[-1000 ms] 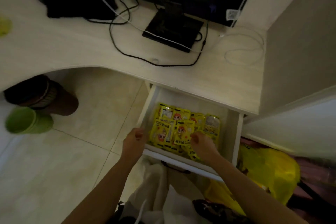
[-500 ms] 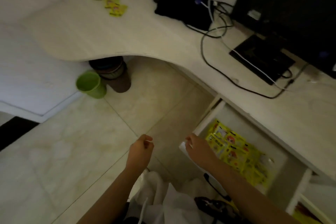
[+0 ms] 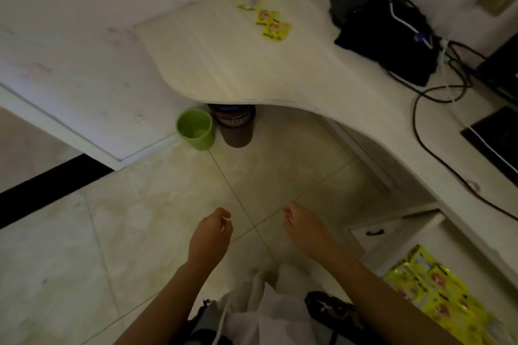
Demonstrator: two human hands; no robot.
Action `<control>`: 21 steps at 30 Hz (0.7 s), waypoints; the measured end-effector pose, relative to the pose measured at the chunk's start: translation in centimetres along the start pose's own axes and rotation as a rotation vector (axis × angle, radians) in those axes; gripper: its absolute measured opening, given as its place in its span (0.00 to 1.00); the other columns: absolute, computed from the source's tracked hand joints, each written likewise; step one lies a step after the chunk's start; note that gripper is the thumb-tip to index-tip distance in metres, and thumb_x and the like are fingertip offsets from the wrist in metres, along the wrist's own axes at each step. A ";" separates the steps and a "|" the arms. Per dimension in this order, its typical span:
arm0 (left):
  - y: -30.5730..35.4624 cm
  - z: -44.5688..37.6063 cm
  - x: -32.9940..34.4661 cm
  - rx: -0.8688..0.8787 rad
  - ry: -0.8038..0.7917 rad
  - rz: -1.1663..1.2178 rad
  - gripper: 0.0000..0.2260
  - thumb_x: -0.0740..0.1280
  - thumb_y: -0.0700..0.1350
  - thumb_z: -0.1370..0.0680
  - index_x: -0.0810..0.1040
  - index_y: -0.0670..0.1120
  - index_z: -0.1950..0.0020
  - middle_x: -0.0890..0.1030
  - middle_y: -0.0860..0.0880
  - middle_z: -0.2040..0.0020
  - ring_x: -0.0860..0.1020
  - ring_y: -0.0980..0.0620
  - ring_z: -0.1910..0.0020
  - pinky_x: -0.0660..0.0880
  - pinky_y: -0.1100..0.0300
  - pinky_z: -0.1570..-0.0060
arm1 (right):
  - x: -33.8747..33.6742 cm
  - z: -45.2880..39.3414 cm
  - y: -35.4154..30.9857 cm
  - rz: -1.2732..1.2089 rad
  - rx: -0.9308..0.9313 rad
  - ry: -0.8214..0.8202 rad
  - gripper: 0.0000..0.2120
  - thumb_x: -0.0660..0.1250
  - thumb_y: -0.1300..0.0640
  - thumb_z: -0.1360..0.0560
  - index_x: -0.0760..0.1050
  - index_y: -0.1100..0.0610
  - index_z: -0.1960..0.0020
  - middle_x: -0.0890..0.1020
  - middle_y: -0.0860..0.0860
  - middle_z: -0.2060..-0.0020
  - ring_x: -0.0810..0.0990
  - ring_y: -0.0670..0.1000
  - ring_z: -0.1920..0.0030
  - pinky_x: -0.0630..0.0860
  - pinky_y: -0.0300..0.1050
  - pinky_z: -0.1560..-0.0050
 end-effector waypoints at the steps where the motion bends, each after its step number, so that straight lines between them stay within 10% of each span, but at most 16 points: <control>1: -0.2 -0.8 -0.6 -0.003 0.007 -0.001 0.10 0.59 0.43 0.20 0.75 0.45 0.40 0.77 0.49 0.56 0.75 0.52 0.61 0.69 0.63 0.64 | -0.2 -0.9 -0.7 0.008 -0.008 -0.003 0.14 0.57 0.56 0.21 0.71 0.56 0.37 0.79 0.52 0.43 0.77 0.50 0.44 0.74 0.43 0.46; 21: 9.2 -26.2 -8.6 0.003 0.090 0.049 0.07 0.62 0.45 0.21 0.78 0.46 0.46 0.81 0.48 0.52 0.79 0.51 0.53 0.77 0.56 0.51 | -15.0 -27.1 -9.6 0.053 -0.139 0.084 0.13 0.58 0.56 0.21 0.73 0.59 0.39 0.80 0.56 0.46 0.79 0.54 0.47 0.76 0.45 0.47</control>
Point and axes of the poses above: each hand's wrist, its own z-axis away from the middle knuckle, its own x-axis out of the palm, y = z × x, the point moved 1 cm from there along -z, towards the middle knuckle
